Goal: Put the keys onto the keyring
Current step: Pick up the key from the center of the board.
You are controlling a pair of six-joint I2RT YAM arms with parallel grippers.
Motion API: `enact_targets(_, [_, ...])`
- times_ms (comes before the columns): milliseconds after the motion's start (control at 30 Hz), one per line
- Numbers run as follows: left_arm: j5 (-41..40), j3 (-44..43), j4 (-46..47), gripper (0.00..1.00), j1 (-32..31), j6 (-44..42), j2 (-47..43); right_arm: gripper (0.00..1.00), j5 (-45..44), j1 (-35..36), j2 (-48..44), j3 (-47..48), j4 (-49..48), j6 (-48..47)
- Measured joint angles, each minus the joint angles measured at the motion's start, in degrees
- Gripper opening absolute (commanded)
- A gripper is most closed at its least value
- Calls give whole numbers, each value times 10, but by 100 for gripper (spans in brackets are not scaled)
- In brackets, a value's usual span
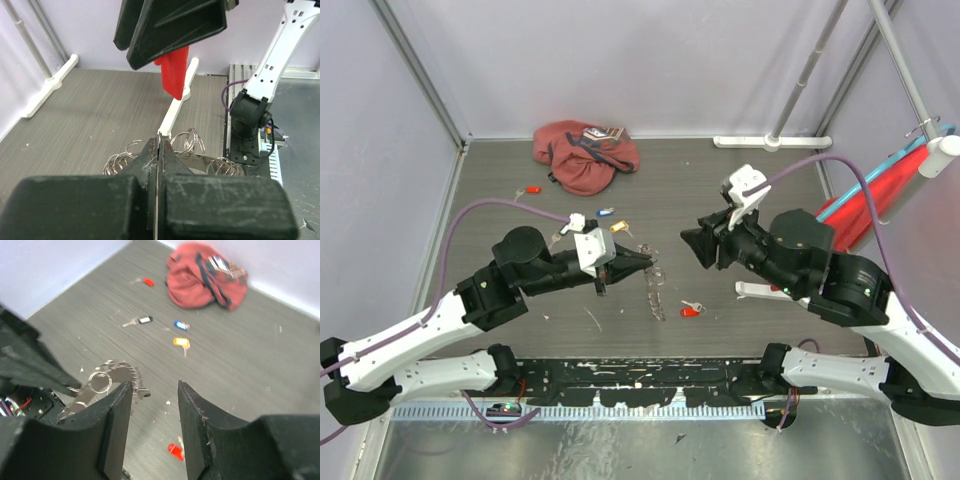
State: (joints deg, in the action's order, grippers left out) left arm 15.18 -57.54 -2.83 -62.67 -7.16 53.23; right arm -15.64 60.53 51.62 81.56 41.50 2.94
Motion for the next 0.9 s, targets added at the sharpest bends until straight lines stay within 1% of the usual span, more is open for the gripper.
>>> enact_targets(100, [-21, 0, -19, 0, 0, 2, -6, 47, -66, 0, 5, -30, 16, 98])
enact_targets(167, [-38, 2, -27, 0, 0, 3, -13, 48, -98, -1, 5, -66, 46, 166])
enact_targets(267, [-55, 6, -42, 0, 0, 3, -28, 48, -107, -12, 9, -122, 91, 253])
enact_targets(367, [-59, 7, -53, 0, 4, 3, -37, 48, -80, -33, 16, -187, 110, 324])
enact_targets(433, [-57, 7, -56, 0, 7, 4, -37, 49, -51, -50, 17, -238, 101, 354])
enact_targets(500, [-54, 7, -65, 0, 11, 4, -33, 52, -4, -80, 16, -303, 86, 377])
enact_targets(633, [-48, 7, -86, 0, 15, 8, -21, 58, 71, -153, 14, -396, 70, 391])
enact_targets(767, [-43, 7, -98, 0, 15, 8, -17, 61, 125, -209, -5, -456, 25, 397])
enact_targets(900, [-39, 7, -105, 0, 15, 8, -17, 67, 169, -247, -11, -509, -28, 399])
